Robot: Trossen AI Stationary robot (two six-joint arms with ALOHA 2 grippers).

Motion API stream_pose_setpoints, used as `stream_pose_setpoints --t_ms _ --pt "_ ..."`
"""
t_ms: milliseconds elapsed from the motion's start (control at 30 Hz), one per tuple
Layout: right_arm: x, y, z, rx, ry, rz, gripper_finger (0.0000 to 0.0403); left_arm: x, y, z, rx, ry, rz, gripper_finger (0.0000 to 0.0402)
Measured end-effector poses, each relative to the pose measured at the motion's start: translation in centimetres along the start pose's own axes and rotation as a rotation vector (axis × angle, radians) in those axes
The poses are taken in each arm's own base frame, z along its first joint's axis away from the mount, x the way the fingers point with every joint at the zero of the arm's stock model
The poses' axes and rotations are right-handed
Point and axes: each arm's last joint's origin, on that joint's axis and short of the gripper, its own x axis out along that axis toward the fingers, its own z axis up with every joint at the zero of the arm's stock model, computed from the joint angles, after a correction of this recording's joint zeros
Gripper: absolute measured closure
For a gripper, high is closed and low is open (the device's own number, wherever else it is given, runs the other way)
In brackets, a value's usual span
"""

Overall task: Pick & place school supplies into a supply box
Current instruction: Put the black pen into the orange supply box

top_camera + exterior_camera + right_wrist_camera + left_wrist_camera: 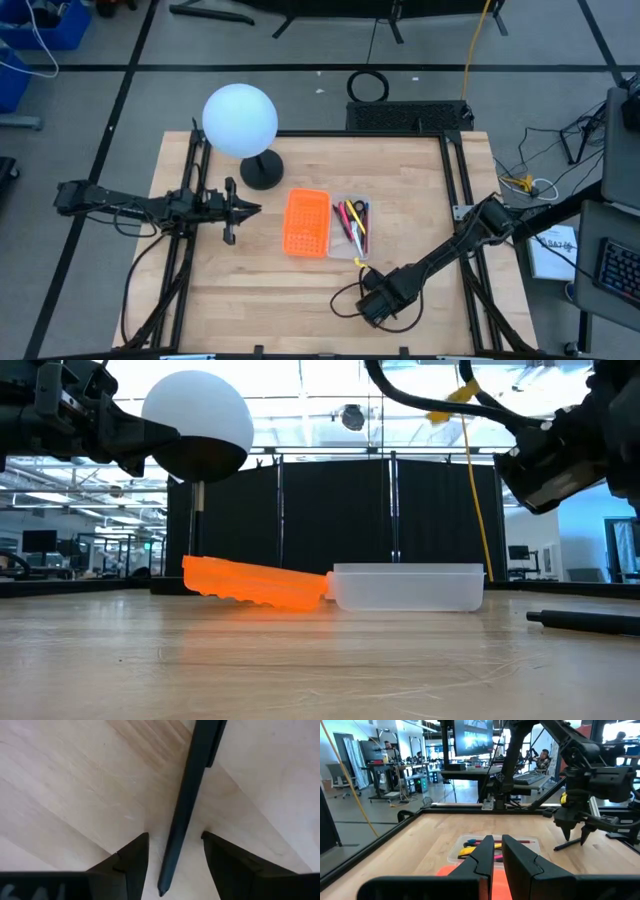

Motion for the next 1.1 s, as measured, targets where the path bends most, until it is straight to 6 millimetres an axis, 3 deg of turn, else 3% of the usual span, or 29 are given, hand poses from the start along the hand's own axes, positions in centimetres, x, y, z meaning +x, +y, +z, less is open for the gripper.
stream_pose_setpoints --t_ms 200,500,667,1100 --pt "0.5 -0.6 0.2 0.018 0.010 -0.019 0.0244 0.0 0.0 0.0 -0.003 0.001 -0.008 0.0355" --pt "0.5 -1.0 0.5 0.098 -0.019 -0.044 0.0382 0.0 0.0 0.0 -0.008 0.001 -0.007 0.0355" --pt "0.1 -1.0 0.4 0.094 -0.031 -0.030 0.0373 0.0 0.0 0.0 -0.008 0.000 -0.007 0.0355" --pt "-6.9 -2.1 -2.2 0.103 -0.229 0.196 0.0383 0.0 0.0 0.0 -0.009 0.001 -0.008 0.0355"
